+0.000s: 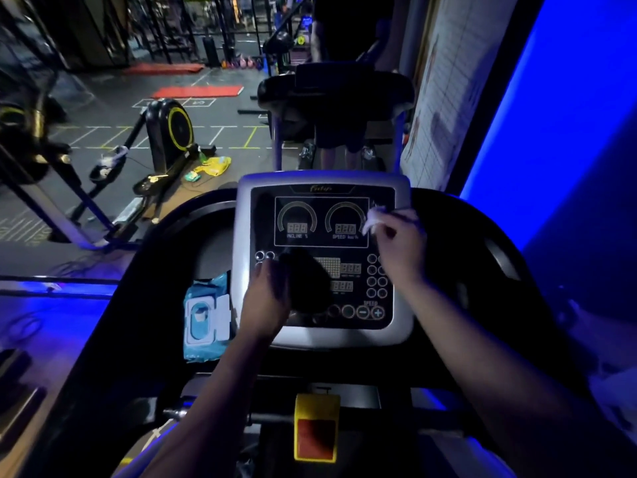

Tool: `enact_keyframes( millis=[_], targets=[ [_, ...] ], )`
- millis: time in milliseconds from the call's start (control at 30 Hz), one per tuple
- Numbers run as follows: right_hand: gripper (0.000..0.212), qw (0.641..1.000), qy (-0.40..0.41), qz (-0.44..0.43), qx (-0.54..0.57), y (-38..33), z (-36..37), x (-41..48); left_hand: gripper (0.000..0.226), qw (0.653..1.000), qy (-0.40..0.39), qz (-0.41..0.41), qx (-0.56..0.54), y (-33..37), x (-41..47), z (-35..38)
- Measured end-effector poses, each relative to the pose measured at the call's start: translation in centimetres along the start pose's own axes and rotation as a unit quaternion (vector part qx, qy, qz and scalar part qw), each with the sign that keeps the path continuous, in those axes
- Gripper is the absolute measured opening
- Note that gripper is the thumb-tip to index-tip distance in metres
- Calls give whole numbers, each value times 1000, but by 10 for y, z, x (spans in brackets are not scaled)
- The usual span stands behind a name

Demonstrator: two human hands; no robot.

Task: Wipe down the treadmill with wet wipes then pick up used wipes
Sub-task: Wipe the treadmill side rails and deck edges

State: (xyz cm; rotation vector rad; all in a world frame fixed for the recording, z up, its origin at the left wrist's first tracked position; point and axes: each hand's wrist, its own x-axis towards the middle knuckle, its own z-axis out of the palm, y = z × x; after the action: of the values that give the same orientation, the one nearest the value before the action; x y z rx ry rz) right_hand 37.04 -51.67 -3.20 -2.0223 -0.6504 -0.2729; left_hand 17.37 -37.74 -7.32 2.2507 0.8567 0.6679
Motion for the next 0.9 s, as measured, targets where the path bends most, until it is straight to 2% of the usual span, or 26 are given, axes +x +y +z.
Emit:
enact_keyframes(
  millis=[67,200,367,500,600,667,733,767,833,900],
  targets=[
    [32,999,5,-38,-34,7,-14,30,25,998,-24,31,43,14,10,12],
    [41,988,-77,-129,-42,21,-17,58,49,996,-71,49,36,34,16,38],
    [23,983,-40,-173,-49,28,-7,65,54,994,-88,22,66,43,18,56],
    [9,964,-34,-249,-88,33,4,61,86,995,-68,8,70,45,23,60],
    [6,946,-71,-301,-93,36,-1,56,91,991,-75,10,115,53,24,60],
    [9,938,-126,-310,-94,35,-7,50,91,988,-71,20,136,54,23,61],
    [9,952,-162,-255,-57,27,-15,50,88,989,-63,22,135,54,21,63],
    [9,968,-161,-190,3,20,-20,55,85,990,-58,22,130,54,21,63],
    [8,981,-123,-49,143,12,-28,74,82,991,-49,20,126,54,20,64],
    [8,980,-99,-1,170,9,-34,89,79,989,-48,19,140,55,21,63]
  ],
)
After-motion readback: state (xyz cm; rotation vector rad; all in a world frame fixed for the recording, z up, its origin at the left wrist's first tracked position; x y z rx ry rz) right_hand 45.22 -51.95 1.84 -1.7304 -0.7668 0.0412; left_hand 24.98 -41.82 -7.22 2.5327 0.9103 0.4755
